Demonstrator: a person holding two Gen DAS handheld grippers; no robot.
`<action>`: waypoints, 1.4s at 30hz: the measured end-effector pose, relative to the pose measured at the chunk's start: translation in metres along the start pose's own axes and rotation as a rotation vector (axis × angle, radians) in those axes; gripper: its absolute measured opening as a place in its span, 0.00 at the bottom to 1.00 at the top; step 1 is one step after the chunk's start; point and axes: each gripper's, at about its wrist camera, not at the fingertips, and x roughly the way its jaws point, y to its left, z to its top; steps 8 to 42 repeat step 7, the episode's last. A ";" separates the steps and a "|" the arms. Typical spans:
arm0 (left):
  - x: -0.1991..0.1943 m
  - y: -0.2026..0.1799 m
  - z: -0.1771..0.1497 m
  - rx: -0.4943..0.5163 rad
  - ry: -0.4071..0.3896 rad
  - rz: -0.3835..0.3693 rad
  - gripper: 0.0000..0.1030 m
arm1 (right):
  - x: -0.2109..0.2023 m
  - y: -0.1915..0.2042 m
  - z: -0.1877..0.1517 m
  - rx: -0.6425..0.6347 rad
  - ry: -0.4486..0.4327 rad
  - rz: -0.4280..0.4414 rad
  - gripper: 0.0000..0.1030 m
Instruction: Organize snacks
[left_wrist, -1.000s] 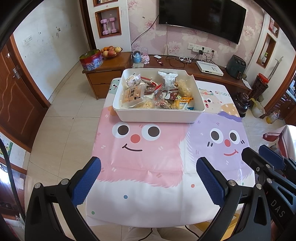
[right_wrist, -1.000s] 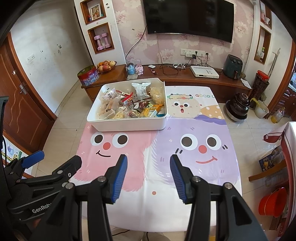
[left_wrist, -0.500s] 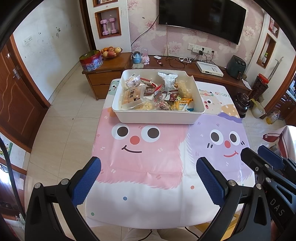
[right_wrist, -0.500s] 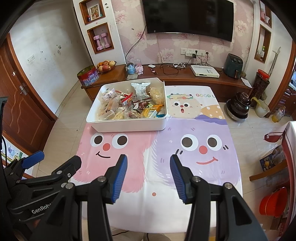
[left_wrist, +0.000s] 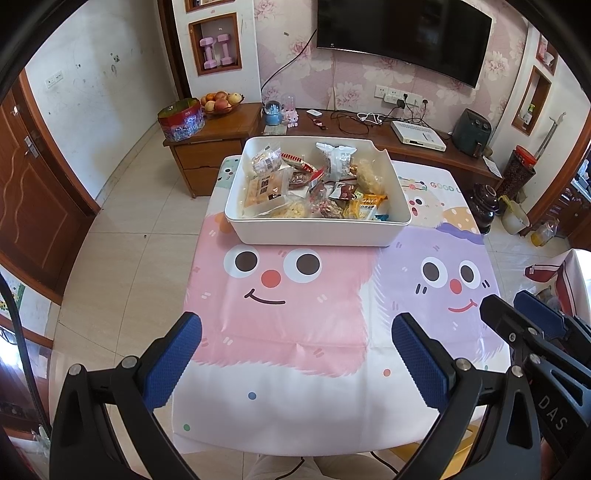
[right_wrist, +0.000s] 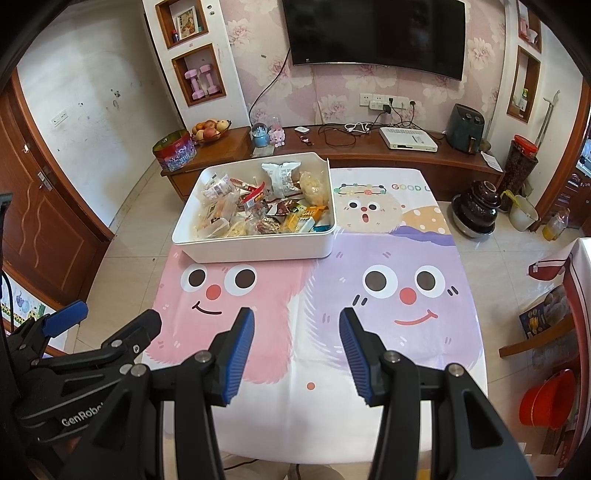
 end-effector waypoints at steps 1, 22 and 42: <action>0.000 0.001 0.000 0.000 0.001 0.000 0.99 | 0.000 0.000 0.000 0.000 0.000 0.000 0.47; 0.001 0.000 0.001 0.000 0.001 0.001 0.99 | 0.000 0.000 0.000 0.001 0.001 -0.001 0.47; 0.001 0.000 0.001 0.000 0.001 0.001 0.99 | 0.000 0.000 0.000 0.001 0.001 -0.001 0.47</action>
